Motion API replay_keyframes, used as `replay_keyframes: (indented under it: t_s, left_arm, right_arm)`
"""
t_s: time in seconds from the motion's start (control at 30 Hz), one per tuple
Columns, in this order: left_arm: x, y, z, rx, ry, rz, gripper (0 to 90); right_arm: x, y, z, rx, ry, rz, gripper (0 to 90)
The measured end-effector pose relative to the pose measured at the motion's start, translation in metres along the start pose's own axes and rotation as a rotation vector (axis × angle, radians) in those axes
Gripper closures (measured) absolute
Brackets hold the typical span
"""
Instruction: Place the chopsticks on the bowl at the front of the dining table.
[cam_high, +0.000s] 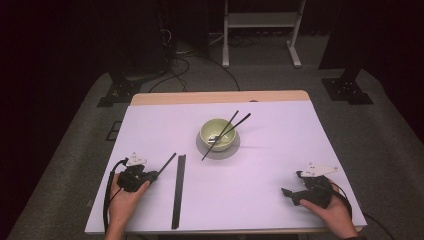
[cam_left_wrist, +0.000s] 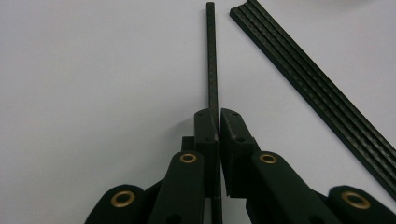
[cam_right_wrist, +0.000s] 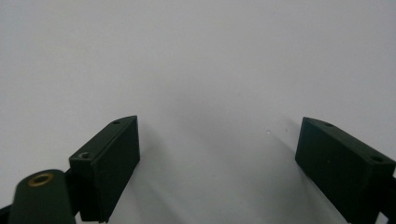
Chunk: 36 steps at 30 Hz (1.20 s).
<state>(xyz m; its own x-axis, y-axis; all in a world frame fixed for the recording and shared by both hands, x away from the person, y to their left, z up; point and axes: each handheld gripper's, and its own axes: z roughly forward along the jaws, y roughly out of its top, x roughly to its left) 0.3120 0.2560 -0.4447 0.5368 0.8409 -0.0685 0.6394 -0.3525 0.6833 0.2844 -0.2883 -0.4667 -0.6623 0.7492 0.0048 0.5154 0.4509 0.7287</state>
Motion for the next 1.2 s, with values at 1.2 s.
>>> replay_keyframes:
  t_s: [1.2]
  left_arm:
    - [-0.018,0.043,-0.017,-0.070,-0.048,-0.029,86.4]
  right_arm:
    - [0.000,0.000,0.000,0.001,0.001,0.002,12.1]
